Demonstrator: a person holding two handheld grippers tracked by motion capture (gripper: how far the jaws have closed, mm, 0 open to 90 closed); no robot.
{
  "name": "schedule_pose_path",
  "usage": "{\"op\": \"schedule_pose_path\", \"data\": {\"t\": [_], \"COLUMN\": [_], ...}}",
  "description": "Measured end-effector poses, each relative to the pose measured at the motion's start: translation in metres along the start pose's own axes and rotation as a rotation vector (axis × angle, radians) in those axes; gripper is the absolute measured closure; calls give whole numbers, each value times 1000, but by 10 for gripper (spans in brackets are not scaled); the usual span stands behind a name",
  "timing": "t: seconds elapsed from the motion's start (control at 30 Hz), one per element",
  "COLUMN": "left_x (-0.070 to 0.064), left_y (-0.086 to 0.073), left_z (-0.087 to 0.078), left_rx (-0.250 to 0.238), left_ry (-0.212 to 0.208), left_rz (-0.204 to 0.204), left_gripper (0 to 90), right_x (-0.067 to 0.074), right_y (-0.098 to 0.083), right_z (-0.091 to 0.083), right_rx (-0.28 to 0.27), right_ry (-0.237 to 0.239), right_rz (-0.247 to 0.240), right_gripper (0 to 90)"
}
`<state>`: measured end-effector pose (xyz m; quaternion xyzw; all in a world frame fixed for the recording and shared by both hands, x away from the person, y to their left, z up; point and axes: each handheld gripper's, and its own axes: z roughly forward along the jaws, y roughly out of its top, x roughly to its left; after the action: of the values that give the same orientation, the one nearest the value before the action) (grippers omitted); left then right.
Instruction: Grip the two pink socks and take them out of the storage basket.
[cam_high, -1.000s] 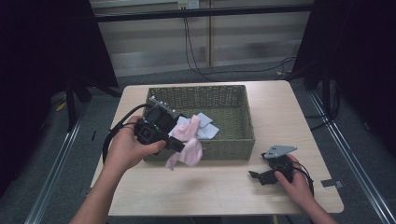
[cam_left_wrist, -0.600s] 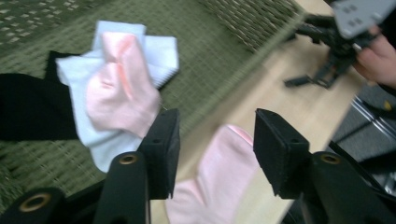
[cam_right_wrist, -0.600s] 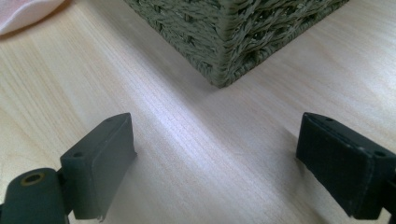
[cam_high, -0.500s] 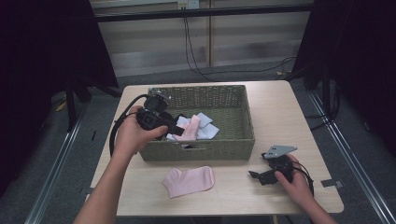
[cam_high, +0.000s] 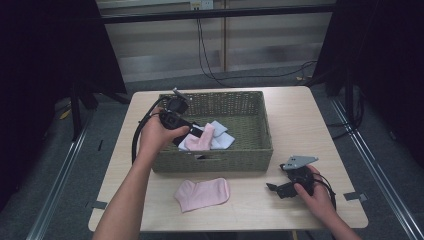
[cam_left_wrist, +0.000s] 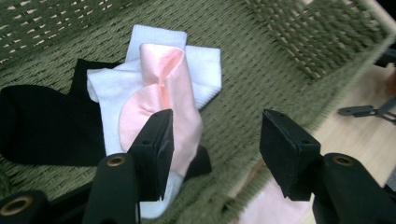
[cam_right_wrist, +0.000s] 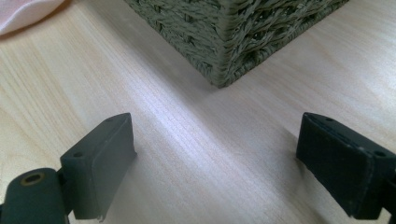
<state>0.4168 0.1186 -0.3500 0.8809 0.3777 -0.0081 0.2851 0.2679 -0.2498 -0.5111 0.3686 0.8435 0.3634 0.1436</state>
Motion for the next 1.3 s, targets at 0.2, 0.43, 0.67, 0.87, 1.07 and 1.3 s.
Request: {"op": "schedule_pose_path", "data": {"t": [0.2, 0.43, 0.67, 0.87, 1.07, 1.3], "left_x": [12, 21, 26, 32, 36, 37], "left_y": [5, 9, 12, 16, 19, 22], "left_z": [19, 36, 52, 62, 71, 81], "left_rx": [19, 28, 51, 68, 91, 100], "left_ry": [-1, 1, 15, 16, 28, 28], "left_rz": [-18, -30, -42, -45, -59, -77], "left_gripper": [429, 403, 397, 390, 413, 455], "right_x": [0, 0, -1, 0, 0, 0], "right_y": [0, 0, 0, 0, 0, 0], "right_z": [0, 0, 0, 0, 0, 0], "right_rx": [-1, 0, -3, -2, -3, -3], "right_ry": [0, 0, 2, 2, 3, 4], "right_rz": [-1, 0, -8, -6, -7, -8], "right_gripper": [107, 107, 107, 107, 107, 107]}}
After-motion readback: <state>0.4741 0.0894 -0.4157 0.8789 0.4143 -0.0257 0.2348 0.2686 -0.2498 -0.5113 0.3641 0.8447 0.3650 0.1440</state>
